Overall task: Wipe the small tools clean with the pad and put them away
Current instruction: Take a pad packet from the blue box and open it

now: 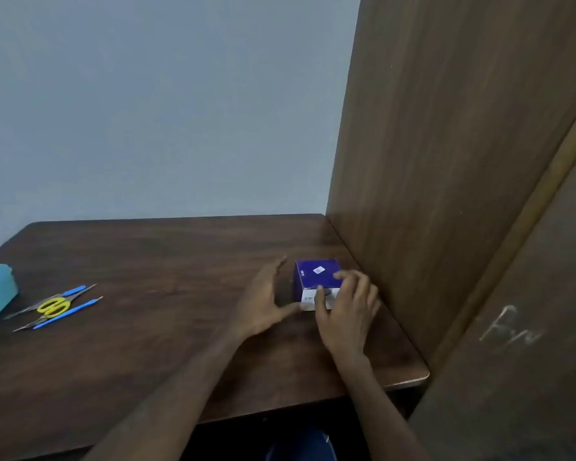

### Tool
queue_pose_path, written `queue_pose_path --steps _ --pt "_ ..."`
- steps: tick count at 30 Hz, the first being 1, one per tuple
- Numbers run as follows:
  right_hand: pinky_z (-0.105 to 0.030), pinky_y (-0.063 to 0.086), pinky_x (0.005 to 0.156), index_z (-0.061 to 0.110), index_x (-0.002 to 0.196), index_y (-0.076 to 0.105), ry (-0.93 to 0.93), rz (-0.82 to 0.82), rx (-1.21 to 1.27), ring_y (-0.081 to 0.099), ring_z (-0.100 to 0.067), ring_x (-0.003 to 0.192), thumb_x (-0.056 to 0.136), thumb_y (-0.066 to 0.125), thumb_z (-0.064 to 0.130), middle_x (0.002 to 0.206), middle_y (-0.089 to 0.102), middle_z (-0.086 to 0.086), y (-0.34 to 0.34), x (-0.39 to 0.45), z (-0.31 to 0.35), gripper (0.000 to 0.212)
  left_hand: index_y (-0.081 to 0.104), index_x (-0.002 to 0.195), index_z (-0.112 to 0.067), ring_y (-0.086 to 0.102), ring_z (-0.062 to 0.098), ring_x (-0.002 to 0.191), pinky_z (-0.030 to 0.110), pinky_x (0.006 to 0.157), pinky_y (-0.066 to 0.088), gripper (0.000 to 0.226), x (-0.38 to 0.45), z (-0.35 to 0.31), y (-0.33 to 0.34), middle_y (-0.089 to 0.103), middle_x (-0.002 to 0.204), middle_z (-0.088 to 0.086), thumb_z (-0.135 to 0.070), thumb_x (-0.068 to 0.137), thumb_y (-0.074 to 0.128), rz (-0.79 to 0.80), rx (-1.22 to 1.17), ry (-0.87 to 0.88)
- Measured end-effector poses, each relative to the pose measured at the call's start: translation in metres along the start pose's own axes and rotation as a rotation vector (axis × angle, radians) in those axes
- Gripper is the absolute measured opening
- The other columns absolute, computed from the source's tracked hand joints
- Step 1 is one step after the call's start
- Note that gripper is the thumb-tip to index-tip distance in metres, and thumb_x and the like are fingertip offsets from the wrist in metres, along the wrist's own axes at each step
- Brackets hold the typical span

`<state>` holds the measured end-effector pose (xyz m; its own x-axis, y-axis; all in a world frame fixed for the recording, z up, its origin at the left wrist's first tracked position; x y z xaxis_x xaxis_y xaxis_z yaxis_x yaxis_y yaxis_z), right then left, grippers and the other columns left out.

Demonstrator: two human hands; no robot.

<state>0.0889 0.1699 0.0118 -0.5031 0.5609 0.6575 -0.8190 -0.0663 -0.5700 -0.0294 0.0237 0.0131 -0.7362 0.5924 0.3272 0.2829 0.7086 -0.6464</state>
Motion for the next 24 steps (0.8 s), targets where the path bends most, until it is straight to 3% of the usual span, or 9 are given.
queue_pose_path --steps 3,7,10,13,16,19,22,24 --pt "-0.043 0.039 0.083 0.026 0.097 0.058 0.063 -0.064 -0.045 0.050 -0.028 0.107 0.090 0.073 0.052 0.123 0.052 -0.003 -0.009 -0.004 0.000 0.030 0.022 0.169 -0.026 0.035 0.007 0.154 0.040 0.126 0.039 0.122 0.017 -0.010 0.017 0.032 0.171 -0.007 -0.053 0.075 0.094 0.089 -0.111 0.038" --pt "-0.045 0.038 0.091 0.031 0.082 0.064 0.147 -0.004 -0.066 0.046 -0.027 0.117 0.090 0.072 0.049 0.128 0.050 -0.001 -0.001 -0.005 -0.012 0.021 0.024 0.168 -0.030 0.048 0.003 0.146 0.040 0.118 0.049 0.117 0.022 0.012 0.043 0.043 0.163 -0.012 -0.052 0.076 0.094 0.047 -0.218 0.009" --pt "-0.043 0.034 0.092 0.032 0.080 0.071 0.217 -0.028 0.009 0.047 -0.027 0.122 0.086 0.076 0.040 0.130 0.054 0.002 0.003 -0.006 -0.023 0.011 0.015 0.169 -0.038 0.050 -0.003 0.142 0.028 0.115 0.050 0.122 0.023 0.015 0.048 0.043 0.159 -0.024 -0.051 0.077 0.094 0.068 -0.242 0.011" --pt "-0.041 0.037 0.092 0.030 0.080 0.075 0.234 -0.066 0.103 0.049 -0.025 0.119 0.087 0.078 0.032 0.126 0.058 0.003 0.004 -0.005 -0.027 0.008 0.015 0.169 -0.031 0.050 -0.015 0.134 0.011 0.107 0.047 0.125 0.027 0.017 0.049 0.042 0.142 -0.045 -0.040 0.076 0.097 0.058 -0.255 0.018" --pt "-0.047 0.047 0.092 0.025 0.086 0.080 0.186 -0.120 0.204 0.048 -0.020 0.114 0.089 0.079 0.027 0.123 0.061 0.003 0.008 -0.005 -0.030 0.004 0.022 0.164 -0.028 0.050 -0.019 0.130 0.008 0.104 0.046 0.118 0.026 0.017 0.048 0.046 0.142 -0.036 -0.030 0.074 0.100 0.036 -0.278 0.036" --pt "-0.045 0.049 0.094 0.024 0.102 0.082 0.139 -0.191 0.286 0.045 -0.011 0.110 0.094 0.065 0.027 0.126 0.059 0.003 0.008 -0.007 -0.030 0.018 0.034 0.143 -0.027 0.059 -0.007 0.129 0.023 0.107 0.054 0.099 0.026 0.021 0.050 0.054 0.141 -0.024 -0.031 0.071 0.102 0.010 -0.234 0.072" --pt "-0.044 0.046 0.100 0.031 0.124 0.078 0.128 -0.162 0.260 0.048 -0.018 0.114 0.094 0.066 0.019 0.138 0.053 0.000 0.007 -0.005 -0.027 0.035 0.042 0.124 -0.024 0.068 0.001 0.119 0.035 0.099 0.059 0.082 0.026 0.020 0.050 0.064 0.130 -0.017 -0.034 0.070 0.102 -0.024 -0.191 0.111" --pt "-0.042 0.039 0.105 0.033 0.139 0.069 0.147 -0.093 0.225 0.048 -0.024 0.121 0.095 0.069 0.016 0.148 0.046 -0.005 0.011 -0.003 -0.029 0.048 0.045 0.127 -0.030 0.067 0.003 0.120 0.040 0.097 0.060 0.081 0.026 0.019 0.048 0.064 0.131 -0.017 -0.043 0.069 0.100 -0.025 -0.203 0.114"
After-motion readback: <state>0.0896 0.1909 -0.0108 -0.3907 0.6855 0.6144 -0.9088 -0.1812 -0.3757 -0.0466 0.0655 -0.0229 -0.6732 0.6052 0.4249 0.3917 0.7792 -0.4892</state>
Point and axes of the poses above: each hand's wrist, its own x-axis towards the middle knuckle, its own y-axis out of the palm, z = x × y, the point moved 4 cm from there along x, towards the middle knuckle
